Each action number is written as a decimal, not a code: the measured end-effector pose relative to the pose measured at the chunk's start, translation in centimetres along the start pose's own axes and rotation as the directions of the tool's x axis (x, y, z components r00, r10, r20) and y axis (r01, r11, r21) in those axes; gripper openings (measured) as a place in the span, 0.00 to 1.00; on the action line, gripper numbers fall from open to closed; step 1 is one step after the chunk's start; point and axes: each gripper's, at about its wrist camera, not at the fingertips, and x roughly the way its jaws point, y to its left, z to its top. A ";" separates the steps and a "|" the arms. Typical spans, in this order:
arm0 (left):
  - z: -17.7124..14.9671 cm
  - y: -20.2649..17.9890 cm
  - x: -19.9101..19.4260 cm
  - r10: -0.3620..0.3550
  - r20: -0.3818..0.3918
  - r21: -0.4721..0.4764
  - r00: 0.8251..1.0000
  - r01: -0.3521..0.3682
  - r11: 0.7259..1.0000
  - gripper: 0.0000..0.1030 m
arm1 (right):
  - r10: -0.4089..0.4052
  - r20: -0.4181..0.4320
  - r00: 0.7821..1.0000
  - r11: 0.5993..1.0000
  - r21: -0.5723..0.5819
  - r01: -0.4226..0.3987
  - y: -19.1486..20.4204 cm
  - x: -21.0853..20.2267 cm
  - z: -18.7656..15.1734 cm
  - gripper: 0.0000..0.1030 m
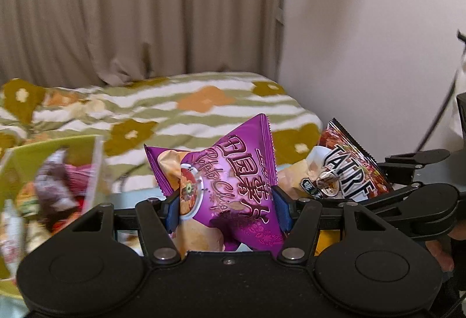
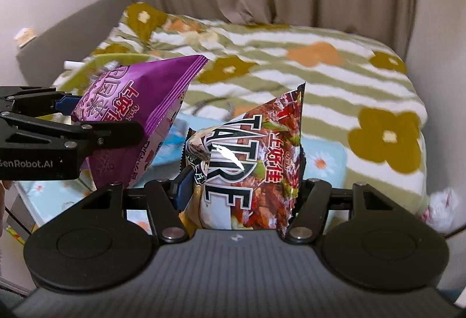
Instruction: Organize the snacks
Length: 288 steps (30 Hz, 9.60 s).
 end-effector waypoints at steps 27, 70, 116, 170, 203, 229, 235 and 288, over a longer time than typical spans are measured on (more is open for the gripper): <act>1.6 30.7 0.3 0.131 -0.056 -0.160 0.990 -0.139 0.977 0.64 | 0.007 0.079 0.997 0.995 0.097 -0.014 24.3 13.0 13.1 0.75; -3.2 32.3 -4.5 0.148 -0.093 -0.203 0.985 -0.164 0.965 0.97 | -0.009 0.064 0.998 0.992 0.130 0.001 28.0 13.2 10.0 1.00; -4.8 4.3 3.8 0.312 -0.152 -0.028 0.938 -0.320 0.947 1.00 | 0.085 -0.072 0.994 0.996 -0.014 -0.086 5.5 10.6 6.7 1.00; -9.1 4.0 14.5 0.467 -0.390 0.193 0.794 -0.425 0.884 0.48 | 0.271 -0.470 0.840 0.945 -0.037 -0.326 8.3 28.2 5.1 0.73; -1.3 1.9 -0.2 0.479 -0.033 0.179 0.877 -0.466 0.866 0.40 | 0.239 -0.040 0.970 0.968 0.093 -0.235 5.7 6.2 11.5 0.69; -2.7 26.5 -3.6 0.279 -0.115 0.107 0.953 -0.267 0.958 0.81 | 0.094 0.014 0.995 0.941 0.325 -0.094 27.6 11.2 10.8 0.69; -3.1 28.1 -5.1 0.150 -0.103 0.012 0.983 -0.150 0.989 1.00 | 0.019 -0.010 1.000 0.945 0.328 -0.014 29.3 11.3 10.4 0.69; -2.2 22.8 -17.3 0.213 0.055 -0.111 0.976 -0.206 0.972 1.00 | -0.235 0.246 0.941 0.968 0.152 0.202 29.7 -4.4 5.6 1.00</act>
